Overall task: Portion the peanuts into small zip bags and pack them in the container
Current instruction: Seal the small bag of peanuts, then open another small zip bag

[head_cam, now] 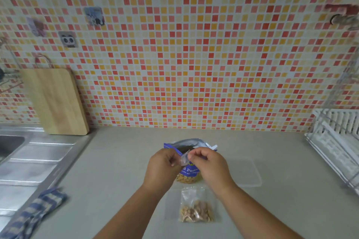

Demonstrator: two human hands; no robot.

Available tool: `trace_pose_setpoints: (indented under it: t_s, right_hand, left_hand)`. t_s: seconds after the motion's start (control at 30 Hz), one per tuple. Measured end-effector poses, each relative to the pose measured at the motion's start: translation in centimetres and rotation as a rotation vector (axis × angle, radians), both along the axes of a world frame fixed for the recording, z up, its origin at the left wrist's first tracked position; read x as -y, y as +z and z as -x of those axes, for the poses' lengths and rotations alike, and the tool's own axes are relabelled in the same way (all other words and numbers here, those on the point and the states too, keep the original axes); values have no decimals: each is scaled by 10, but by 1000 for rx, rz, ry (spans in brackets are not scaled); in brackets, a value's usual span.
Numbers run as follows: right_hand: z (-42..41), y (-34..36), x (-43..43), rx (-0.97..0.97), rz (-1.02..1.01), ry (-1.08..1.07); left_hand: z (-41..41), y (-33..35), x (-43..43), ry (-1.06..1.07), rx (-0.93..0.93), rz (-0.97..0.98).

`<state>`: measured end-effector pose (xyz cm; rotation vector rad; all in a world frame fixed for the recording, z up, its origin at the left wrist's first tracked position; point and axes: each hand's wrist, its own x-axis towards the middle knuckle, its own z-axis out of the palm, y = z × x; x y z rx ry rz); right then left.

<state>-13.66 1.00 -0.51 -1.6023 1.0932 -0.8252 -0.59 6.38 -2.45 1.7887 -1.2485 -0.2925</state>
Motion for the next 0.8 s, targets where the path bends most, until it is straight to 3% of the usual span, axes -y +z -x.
trace_pose_setpoints:
  t_s: [0.17, 0.3, 0.4, 0.5, 0.6, 0.8]
  right_hand:
    - [3, 13, 3, -91, 3, 57]
    - [6, 22, 2, -190, 55, 74]
    - [5, 24, 4, -305, 113, 82]
    - [6, 25, 6, -383, 163, 105]
    - [9, 26, 8, -396, 147, 160]
    - [10, 27, 11, -413, 147, 255]
  left_hand:
    - [-1, 1, 1, -32, 414, 3]
    - [1, 6, 4, -45, 614, 61]
    - [1, 9, 4, -73, 608, 66]
    - [4, 15, 2, -148, 483, 60]
    - [7, 21, 1, -209, 365, -30]
    - [2, 22, 5, -211, 312, -72]
